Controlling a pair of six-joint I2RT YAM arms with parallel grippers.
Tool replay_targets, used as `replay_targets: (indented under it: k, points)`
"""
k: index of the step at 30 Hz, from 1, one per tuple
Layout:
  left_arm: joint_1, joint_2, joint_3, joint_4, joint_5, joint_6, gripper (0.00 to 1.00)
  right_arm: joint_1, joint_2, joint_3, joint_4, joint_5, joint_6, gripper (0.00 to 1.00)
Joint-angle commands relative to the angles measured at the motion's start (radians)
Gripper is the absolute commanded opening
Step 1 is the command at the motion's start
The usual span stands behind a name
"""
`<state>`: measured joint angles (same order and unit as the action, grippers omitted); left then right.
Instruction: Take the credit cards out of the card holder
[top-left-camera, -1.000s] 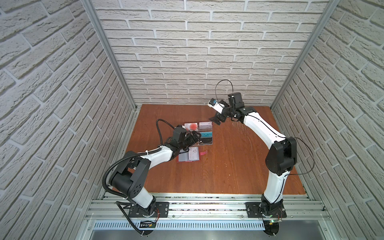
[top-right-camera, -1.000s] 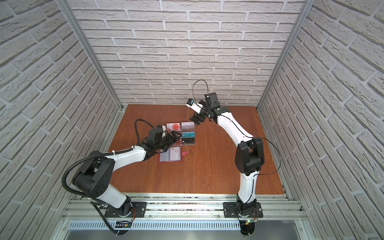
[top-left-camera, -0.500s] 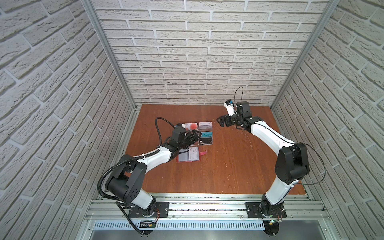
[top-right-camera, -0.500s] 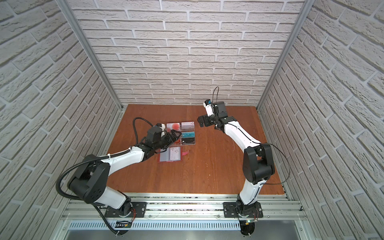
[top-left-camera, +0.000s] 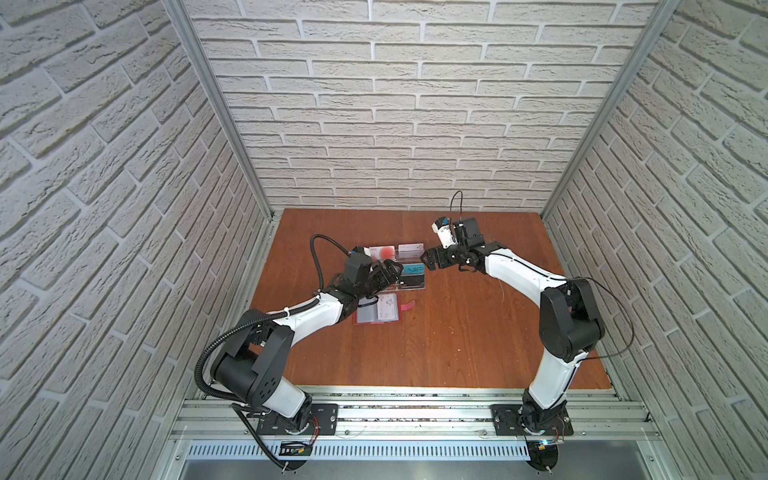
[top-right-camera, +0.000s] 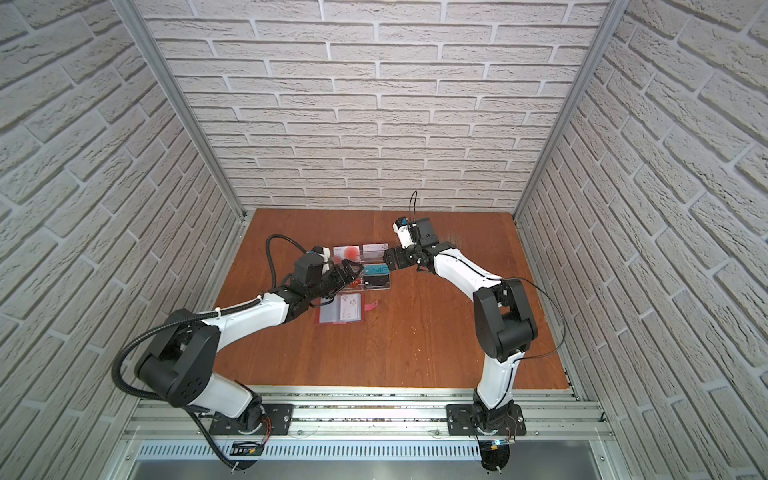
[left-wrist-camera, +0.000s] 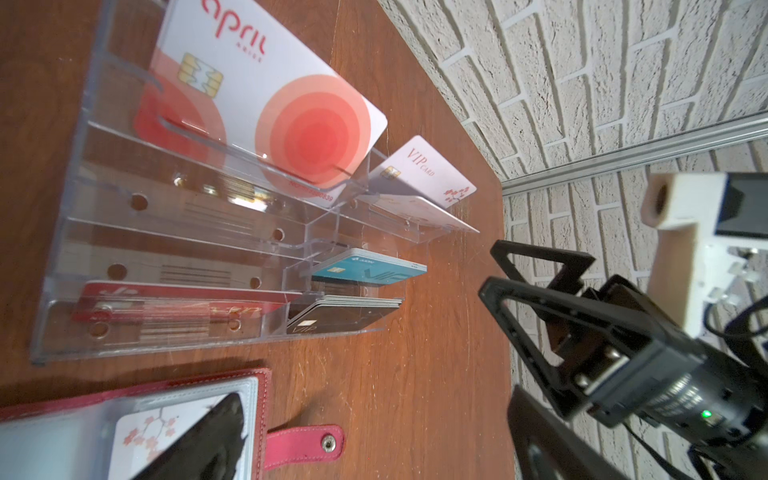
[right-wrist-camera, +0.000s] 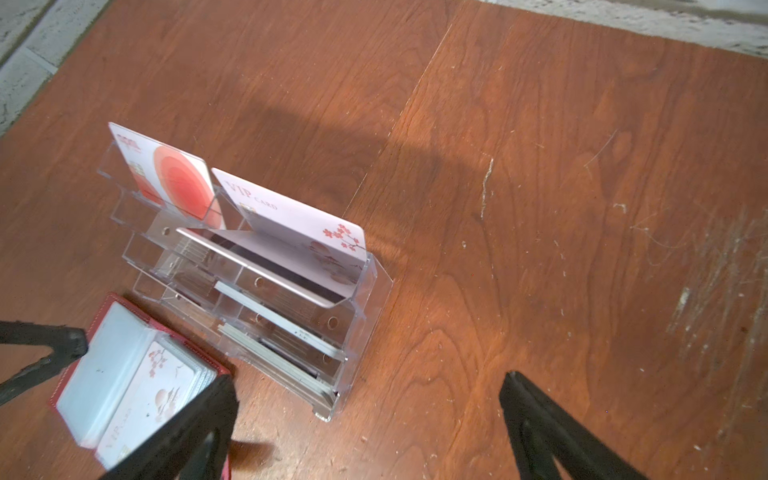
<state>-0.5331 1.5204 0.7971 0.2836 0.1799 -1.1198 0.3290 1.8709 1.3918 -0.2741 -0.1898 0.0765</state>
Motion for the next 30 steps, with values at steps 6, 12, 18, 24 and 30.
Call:
replay_targets:
  k: [6,12,18,24,30]
  points:
    - [0.015,-0.014,-0.013,0.014,-0.006,0.007,0.98,0.013,0.07,0.095,0.012,0.044,0.056,1.0]
    - [0.024,-0.016,-0.03,0.028,0.001,0.003,0.98,0.015,0.142,0.188,-0.008,0.112,0.091,1.0]
    - [0.042,-0.032,-0.056,0.032,0.007,0.005,0.98,0.016,0.181,0.26,-0.029,0.125,0.105,1.0]
    - [0.057,-0.053,-0.078,0.029,0.021,0.005,0.98,0.032,0.117,0.214,-0.004,0.119,0.113,1.0]
    - [0.068,-0.092,-0.117,0.008,0.069,0.005,0.98,0.064,-0.094,-0.002,0.042,0.177,0.187,1.0]
